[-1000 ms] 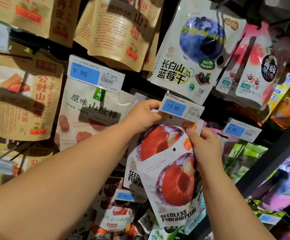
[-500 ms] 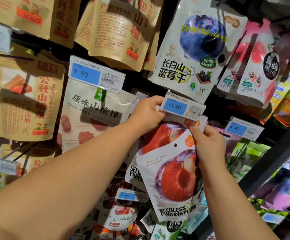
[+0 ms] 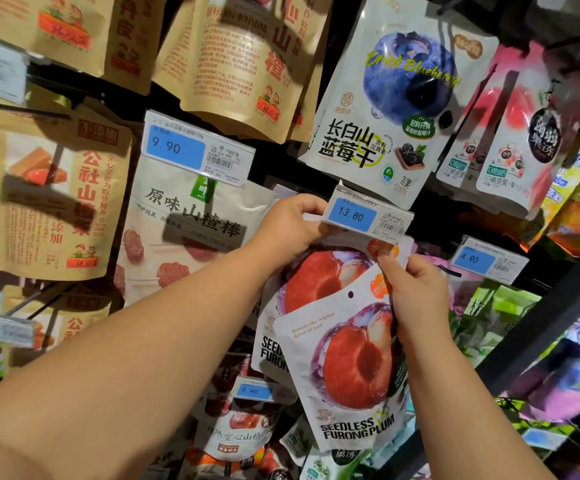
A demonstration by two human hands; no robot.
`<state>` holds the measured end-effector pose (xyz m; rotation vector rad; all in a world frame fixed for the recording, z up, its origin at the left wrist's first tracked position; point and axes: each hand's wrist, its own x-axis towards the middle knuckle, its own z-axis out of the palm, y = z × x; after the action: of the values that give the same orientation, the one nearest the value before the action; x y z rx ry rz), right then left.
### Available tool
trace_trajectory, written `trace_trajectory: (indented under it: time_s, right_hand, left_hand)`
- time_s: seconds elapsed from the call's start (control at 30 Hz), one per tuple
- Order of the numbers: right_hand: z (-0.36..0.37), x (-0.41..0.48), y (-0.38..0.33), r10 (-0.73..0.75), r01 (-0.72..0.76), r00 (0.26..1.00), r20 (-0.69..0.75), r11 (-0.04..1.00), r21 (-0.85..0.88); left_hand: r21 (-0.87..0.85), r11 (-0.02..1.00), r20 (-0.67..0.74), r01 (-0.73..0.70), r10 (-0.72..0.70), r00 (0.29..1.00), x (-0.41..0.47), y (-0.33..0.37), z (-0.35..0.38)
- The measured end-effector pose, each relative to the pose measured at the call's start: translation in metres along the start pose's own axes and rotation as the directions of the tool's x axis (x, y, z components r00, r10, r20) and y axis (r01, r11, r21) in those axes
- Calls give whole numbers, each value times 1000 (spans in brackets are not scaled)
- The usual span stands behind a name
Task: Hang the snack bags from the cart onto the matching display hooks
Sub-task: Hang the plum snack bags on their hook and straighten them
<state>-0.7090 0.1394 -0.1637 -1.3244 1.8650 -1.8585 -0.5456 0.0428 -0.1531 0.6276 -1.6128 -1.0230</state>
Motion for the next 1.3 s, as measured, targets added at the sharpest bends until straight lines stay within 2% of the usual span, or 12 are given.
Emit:
trace_trajectory:
  time_s: [0.33,0.43,0.53,0.7,0.8,1.0,1.1,1.17,1.2,1.23,1.27,1.3]
  right_hand:
    - [7,4,11,15,-16,999,-28,1000,-12]
    - [10,2,13,-17,16,998,-64,1000,-21]
    - [13,-2,17,-84,75,988,-131,995,-68]
    - [13,-5,18,-109,120,950,-292,993,19]
    - [12,-5,18,-95,110,949,-301,993,34]
    - [13,-2,20,-79,95,952,-297,995,40]
    - [14,-2,23,-65,89,950,-305,994,66]
    - [14,-2,20,-50,84,944,-327,992,92]
    - [14,0,18,-43,83,939,-340,991,101]
    - [14,1,15,-43,87,936,-349,990,113]
    - [14,3,13,-45,96,933,-356,987,126]
    - [15,4,11,-51,106,932,-360,985,133]
  left_hand:
    - [19,1000,11,-16,16,1000,4,-4,-5]
    - [39,998,-65,-45,47,997,3,-8,-4]
    - [55,998,-110,-4,10,994,4,-11,-2]
    - [211,975,-245,66,-13,969,13,-16,4]
    - [246,967,-236,60,-1,972,15,-21,7]
    - [273,944,5,-183,189,982,-8,-23,-11]
    - [254,914,-60,-316,341,938,-30,-25,-22]
    - [319,857,-138,-405,465,874,-41,-27,-25]
    - [391,805,-131,-445,528,839,-45,-28,-26]
    - [468,744,-86,-476,575,814,-46,-26,-25]
    - [535,694,-9,-482,576,818,-47,-21,-24]
    - [597,663,78,-452,512,855,-48,-13,-22]
